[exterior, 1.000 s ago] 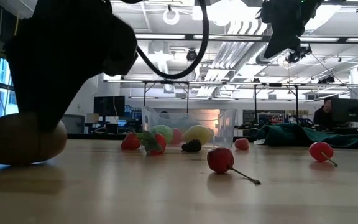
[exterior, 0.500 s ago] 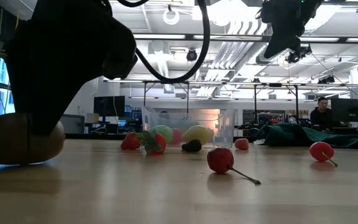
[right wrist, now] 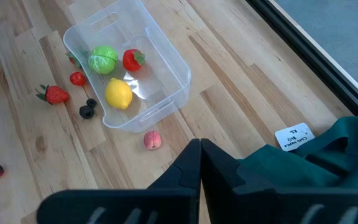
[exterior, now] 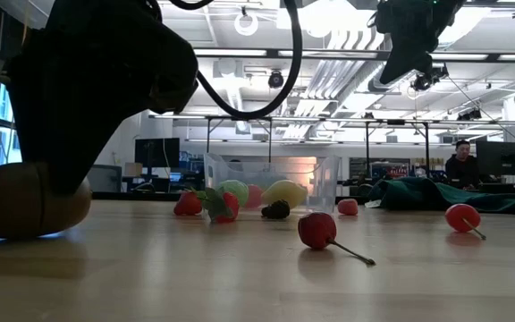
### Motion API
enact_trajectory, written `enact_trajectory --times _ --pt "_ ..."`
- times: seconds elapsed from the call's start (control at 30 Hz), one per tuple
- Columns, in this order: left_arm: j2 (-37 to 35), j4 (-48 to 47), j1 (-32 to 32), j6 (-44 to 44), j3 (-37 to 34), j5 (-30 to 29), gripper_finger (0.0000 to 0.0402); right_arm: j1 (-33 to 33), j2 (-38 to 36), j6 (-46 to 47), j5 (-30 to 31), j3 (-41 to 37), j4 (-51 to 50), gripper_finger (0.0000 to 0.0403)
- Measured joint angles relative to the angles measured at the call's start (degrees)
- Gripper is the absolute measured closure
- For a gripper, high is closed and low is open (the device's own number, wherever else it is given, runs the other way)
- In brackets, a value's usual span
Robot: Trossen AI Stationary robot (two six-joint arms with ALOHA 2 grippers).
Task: Pick and placing Produce into tupperware
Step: Put the brown kiwi into the transparent bin
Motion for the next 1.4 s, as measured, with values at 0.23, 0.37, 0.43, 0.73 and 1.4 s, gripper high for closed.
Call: enact_trajectory --times 0.23,0.37,0.43,0.73,1.4 --pt "-0.02 -0.91 -0.01 2.61 0.0 0.09 0.0089 0.0 -0.01 0.0 -0.01 0.0 0.0 0.0402" --pt "-0.02 -0.74 -0.49 2.87 0.0 -0.07 0.0074 0.01 -0.01 0.0 0.0 0.0 0.0 0.0402" --pt "0.23 -0.48 -0.86 2.83 0.0 -0.2 0.0074 0.01 -0.01 0.0 0.0 0.0 0.0 0.0402" --pt "1.29 -0.21 -0.83 2.81 -0.04 -0.05 0.0081 -0.01 0.01 0.0 0.0 0.0 0.0 0.0402" --pt "2.62 0.31 -0.76 4.95 -0.07 -0.04 0.008 0.01 0.0 0.0 0.0 0.0 -0.01 0.0402"
